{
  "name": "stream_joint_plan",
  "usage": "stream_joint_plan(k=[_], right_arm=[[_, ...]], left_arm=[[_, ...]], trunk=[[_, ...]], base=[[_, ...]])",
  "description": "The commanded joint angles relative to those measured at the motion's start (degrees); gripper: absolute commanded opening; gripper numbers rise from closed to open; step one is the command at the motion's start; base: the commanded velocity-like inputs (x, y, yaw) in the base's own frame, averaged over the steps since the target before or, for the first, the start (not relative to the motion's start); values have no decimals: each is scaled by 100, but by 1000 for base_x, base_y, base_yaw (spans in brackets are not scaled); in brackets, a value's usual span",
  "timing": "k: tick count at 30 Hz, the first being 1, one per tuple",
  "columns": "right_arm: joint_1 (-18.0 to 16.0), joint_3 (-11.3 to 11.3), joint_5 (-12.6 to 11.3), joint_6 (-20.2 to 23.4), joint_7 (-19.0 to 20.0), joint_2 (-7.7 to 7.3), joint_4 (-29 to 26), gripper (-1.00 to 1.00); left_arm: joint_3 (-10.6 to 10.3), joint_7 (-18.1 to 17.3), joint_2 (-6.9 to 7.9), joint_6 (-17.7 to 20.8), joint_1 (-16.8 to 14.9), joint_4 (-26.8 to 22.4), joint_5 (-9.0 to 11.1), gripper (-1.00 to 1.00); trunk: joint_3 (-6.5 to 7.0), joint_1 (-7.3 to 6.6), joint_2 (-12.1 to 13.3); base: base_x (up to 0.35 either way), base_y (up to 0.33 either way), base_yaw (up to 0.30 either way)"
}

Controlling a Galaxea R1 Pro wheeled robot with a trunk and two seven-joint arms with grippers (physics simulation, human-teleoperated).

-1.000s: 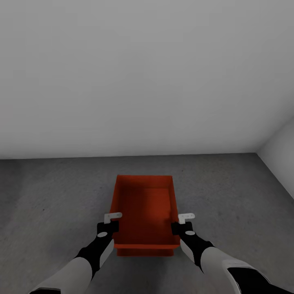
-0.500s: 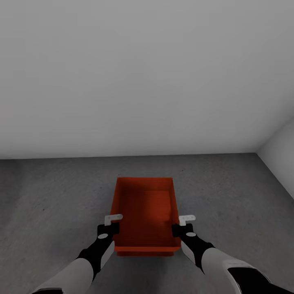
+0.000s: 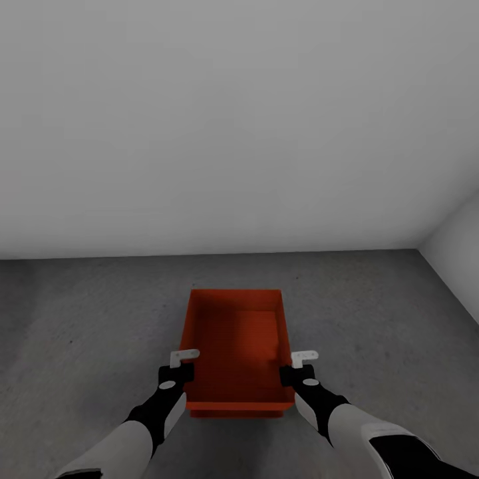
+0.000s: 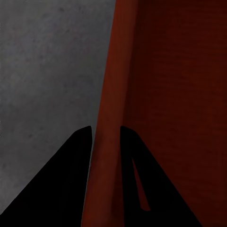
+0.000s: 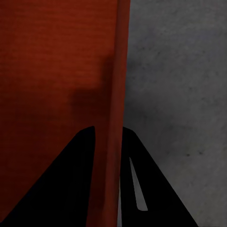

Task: Move the two storage containers from the living room to the garage. In the garage, place one container on the floor and stack the other container on top of it (either order is fine).

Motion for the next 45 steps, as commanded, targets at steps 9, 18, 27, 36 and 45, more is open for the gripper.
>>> stream_joint_plan(k=[9,18,27,36,45], right_arm=[[-8,-710,713,-8,-74,16,-199,-100],[-8,-710,713,-8,-134,13,-199,-100],[-8,-710,713,-8,-142,12,-199,-100],[-8,-710,713,-8,-146,14,-199,-100],[-8,-710,713,-8,-146,12,-199,-100]], left_arm=[[-911,239,385,-13,0,36,836,-100],[-911,246,378,-13,0,36,837,-100],[-911,248,378,-13,0,36,837,-100],[-911,248,381,-13,0,36,836,-100],[-904,248,386,-12,0,70,838,-100]], trunk=[[4,0,-3],[10,0,-3],[10,0,-3],[10,0,-3],[10,0,-3]], base=[[0,0,0],[0,0,0],[0,0,0],[0,0,0],[-56,0,0]])
